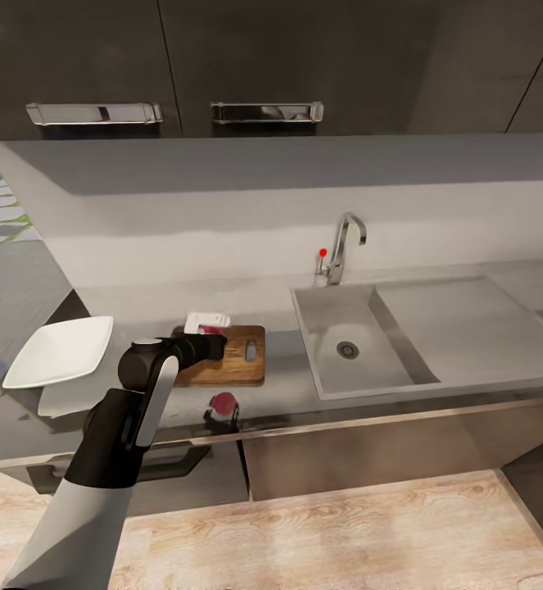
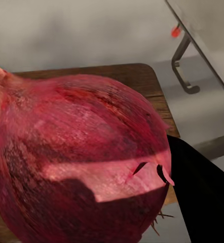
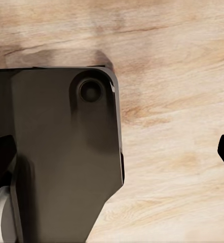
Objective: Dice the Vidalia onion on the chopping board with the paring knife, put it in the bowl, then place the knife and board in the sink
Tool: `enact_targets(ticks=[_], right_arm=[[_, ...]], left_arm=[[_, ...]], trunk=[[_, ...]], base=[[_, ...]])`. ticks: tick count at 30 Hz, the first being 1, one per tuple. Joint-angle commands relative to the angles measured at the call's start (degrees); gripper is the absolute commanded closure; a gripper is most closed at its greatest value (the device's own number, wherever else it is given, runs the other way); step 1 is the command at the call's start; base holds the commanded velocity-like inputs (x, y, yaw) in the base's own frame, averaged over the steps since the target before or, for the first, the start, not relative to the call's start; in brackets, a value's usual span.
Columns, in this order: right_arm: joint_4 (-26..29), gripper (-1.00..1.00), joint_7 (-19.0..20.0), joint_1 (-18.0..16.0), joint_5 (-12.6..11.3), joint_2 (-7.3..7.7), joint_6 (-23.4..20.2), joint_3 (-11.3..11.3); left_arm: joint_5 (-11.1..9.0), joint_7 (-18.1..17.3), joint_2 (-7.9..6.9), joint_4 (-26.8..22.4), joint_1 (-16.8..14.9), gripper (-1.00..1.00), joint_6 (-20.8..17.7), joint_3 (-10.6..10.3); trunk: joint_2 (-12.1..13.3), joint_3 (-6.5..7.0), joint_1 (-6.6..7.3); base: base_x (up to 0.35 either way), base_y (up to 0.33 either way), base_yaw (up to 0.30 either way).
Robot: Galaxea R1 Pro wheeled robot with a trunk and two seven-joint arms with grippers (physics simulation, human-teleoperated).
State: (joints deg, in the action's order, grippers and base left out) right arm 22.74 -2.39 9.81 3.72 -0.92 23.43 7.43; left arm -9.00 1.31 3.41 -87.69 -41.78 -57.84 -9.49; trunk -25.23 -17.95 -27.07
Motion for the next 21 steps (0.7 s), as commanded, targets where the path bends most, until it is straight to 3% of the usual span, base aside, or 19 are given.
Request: enact_targets(ticks=[1,16,21], right_arm=[[0.11,-1.00,-0.16,0.03,0.40,-0.05,0.03,0.22],[0.02,-1.00,-0.16,0.03,0.39,-0.05,0.03,0.22],[0.02,-1.00,-0.16,0.03,0.39,-0.05,0.03,0.22]], left_arm=[[-0.23,0.18,0.02,-0.03,-0.05,1.00,-0.25,0.00],[-0.21,0.18,0.10,0.65,-0.05,1.00,-0.17,-0.09],[-0.20,0.18,0.10,0.68,-0.05,1.00,-0.17,-0.09]], trunk=[[-0.10,-0.18,-0.03],[-0.10,-1.57,-0.03],[-0.10,-2.04,-0.03]], base=[[0.000,0.000,0.000],[0.000,0.002,0.000],[0.000,0.141,0.000]])
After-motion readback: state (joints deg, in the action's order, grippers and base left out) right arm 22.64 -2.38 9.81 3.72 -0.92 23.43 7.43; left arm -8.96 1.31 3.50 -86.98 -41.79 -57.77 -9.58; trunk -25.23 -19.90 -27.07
